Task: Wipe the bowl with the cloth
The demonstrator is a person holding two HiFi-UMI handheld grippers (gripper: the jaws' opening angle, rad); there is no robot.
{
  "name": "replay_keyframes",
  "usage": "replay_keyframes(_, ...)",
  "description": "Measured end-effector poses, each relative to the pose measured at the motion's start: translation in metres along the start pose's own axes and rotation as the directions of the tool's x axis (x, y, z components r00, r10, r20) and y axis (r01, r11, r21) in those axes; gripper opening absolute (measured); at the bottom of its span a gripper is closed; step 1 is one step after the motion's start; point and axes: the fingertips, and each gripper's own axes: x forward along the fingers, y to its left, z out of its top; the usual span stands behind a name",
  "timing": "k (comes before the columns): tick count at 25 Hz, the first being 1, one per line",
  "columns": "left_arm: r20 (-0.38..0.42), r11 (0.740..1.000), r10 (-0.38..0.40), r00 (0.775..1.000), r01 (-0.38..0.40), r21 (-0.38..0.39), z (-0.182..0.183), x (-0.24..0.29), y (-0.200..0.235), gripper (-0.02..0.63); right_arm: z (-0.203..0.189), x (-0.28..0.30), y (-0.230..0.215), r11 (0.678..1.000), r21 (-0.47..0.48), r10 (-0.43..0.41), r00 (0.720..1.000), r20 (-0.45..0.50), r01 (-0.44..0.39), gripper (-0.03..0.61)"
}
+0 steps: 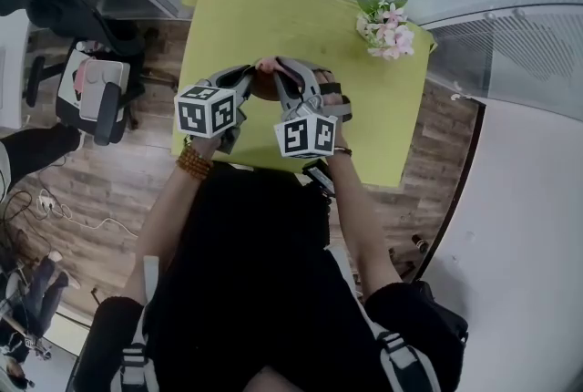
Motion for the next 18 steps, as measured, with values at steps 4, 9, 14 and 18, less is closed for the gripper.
replay_keyframes(4, 0.176, 0.948, -0.055, 0.983, 0.106, -0.299, 0.016, -0.005, 0.002, 0.058, 0.007, 0.0, -0.012, 0.985, 0.154, -0.08, 0.996, 0.029, 0.074, 0.022)
replay_keyframes(9, 0.319, 0.851, -0.024, 0.947, 0.187, -0.491, 0.023, -0.012, 0.006, 0.064, 0.006, -0.005, -0.024, 0.946, 0.269, -0.189, 0.982, 0.011, 0.179, 0.026)
replay_keyframes(14, 0.391, 0.765, -0.043, 0.919, 0.282, -0.578, 0.017, -0.014, 0.002, 0.064, -0.005, -0.017, -0.029, 0.862, 0.459, -0.243, 0.97, -0.001, 0.217, 0.025)
replay_keyframes(18, 0.463, 0.646, -0.113, 0.879, 0.419, -0.638, 0.014, -0.01, -0.007, 0.067, -0.005, -0.015, -0.038, 0.822, 0.541, -0.228, 0.973, 0.031, 0.175, 0.025)
